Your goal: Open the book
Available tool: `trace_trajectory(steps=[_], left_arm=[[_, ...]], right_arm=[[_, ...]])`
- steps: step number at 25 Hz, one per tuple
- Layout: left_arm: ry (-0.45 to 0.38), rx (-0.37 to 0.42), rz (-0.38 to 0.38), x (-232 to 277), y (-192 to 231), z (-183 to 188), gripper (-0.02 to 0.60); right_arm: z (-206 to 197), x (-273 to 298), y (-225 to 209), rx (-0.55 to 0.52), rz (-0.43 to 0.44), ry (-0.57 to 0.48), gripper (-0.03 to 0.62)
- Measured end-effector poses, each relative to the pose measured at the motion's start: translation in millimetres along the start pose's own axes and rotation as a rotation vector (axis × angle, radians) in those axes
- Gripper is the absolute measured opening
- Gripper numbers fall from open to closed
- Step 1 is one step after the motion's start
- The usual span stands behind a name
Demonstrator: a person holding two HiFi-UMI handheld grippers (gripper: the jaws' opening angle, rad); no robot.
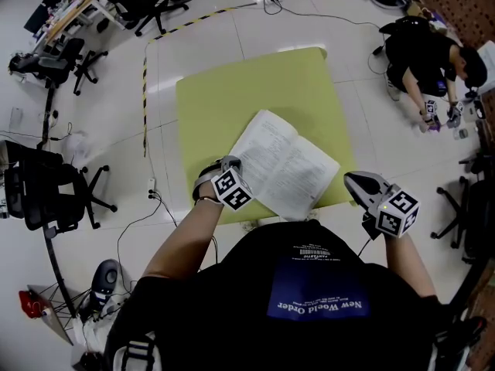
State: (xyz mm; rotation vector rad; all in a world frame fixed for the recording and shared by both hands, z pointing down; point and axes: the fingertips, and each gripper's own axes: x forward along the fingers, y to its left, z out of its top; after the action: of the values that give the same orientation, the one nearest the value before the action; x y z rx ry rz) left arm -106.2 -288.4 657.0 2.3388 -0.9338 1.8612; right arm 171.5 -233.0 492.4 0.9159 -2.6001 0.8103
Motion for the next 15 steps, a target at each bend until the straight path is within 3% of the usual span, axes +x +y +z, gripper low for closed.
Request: trace_trajectory(steps=[2, 4, 5, 7, 9, 10, 12, 15], left_arm=[[-0.018, -0.016, 0.008, -7.6, 4.0, 1.2, -0.006], [-0.142, 0.044, 0.055, -38.3, 6.0, 28.5, -0.006], [-0.237, 0.152, 0.078, -58.5, -0.6, 51.6, -0.006], [-0.372, 0.497, 0.039, -79.6, -40.0, 89.4, -0.006], [-0.377, 0.793, -0.081, -63.4, -86.6, 93.8, -0.006], [-0.370, 0.861, -0.124, -52.5, -99.8, 90.6, -0.006], [-0.350, 0.872, -0.164, -40.5, -103.4, 89.2, -0.006], [-0.264, 0.857, -0.147, -31.3, -83.9, 88.0, -0.006]], right_arm=[[-0.7, -0.4, 0.6, 0.001, -0.002, -0.002, -0.014], [-1.9, -1.6, 1.1, 0.003, -0.002, -0.004, -0.014], [-2.2, -2.7, 0.8, 0.004, -0.002, -0.005, -0.014], [-2.1, -6.0, -1.6, 0.009, -0.002, -0.008, -0.014], [-3.9, -8.2, -2.9, 0.013, -0.007, -0.006, -0.014], [-5.4, -8.4, -1.4, 0.016, -0.008, -0.005, -0.014], [-6.9, -8.4, 3.0, 0.019, -0.003, -0.006, -0.014], [-7.9, -10.9, 2.2, 0.023, -0.005, -0.009, -0.014]])
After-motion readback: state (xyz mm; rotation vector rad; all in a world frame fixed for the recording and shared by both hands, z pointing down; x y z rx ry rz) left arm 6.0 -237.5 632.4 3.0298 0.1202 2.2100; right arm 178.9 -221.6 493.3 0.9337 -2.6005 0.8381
